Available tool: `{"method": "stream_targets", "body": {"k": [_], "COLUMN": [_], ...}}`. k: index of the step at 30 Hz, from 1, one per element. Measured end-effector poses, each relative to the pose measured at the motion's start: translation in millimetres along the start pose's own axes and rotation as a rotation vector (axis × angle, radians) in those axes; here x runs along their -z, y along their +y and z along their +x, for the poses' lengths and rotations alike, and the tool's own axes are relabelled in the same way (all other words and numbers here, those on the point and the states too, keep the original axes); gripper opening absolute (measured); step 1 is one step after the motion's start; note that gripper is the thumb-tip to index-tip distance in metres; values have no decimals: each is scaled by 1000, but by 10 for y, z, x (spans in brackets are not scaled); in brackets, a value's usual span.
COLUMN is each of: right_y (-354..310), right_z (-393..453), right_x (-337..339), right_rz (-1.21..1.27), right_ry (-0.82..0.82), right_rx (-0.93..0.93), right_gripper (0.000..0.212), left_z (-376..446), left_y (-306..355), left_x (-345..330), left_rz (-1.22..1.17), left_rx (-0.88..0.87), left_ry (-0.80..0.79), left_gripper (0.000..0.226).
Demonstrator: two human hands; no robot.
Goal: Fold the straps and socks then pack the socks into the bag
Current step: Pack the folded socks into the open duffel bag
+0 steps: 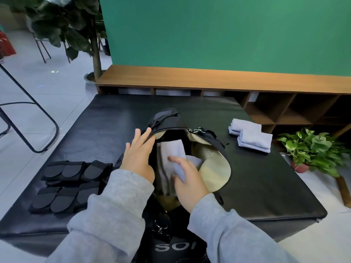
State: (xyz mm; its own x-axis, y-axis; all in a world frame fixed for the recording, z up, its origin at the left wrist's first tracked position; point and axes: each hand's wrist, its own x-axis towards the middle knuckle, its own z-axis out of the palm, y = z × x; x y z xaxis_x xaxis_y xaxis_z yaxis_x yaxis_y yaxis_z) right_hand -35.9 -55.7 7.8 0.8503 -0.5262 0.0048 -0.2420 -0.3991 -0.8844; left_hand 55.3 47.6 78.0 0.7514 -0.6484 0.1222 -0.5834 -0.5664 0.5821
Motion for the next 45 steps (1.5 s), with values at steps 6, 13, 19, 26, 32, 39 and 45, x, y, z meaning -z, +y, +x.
{"method": "stream_targets", "body": {"k": [6,13,19,26,32,39,45], "right_y": [2,127,215,148,74,362,560], "right_z": [290,400,406,524,320,114,-4], "right_x": [-171,-364,-393,-166,215,775,945], "right_rz": [116,-565,-839,-793,-400,-266,-283], "right_ry": [13,80,-36,-388,-158,231,516], "right_rx": [-69,-85,246,73,200,249,463], "right_gripper": [41,38,65,56,39,37,29], "left_z": [-16,-13,-26,-10,-27,72,252], "left_y": [-115,-197,-144,-198,-199,-104,-91], "left_x": [33,19,-8,-44,-94,-291,-630], "left_rz": [-84,-80,-56,-43,-25,26,77], "left_rx": [-35,-3,-5,14,13,-67,-102], "left_ry": [6,-46,-88,-82,-100,-188,-277], "left_gripper": [87,90,90,91,86,81,69]}}
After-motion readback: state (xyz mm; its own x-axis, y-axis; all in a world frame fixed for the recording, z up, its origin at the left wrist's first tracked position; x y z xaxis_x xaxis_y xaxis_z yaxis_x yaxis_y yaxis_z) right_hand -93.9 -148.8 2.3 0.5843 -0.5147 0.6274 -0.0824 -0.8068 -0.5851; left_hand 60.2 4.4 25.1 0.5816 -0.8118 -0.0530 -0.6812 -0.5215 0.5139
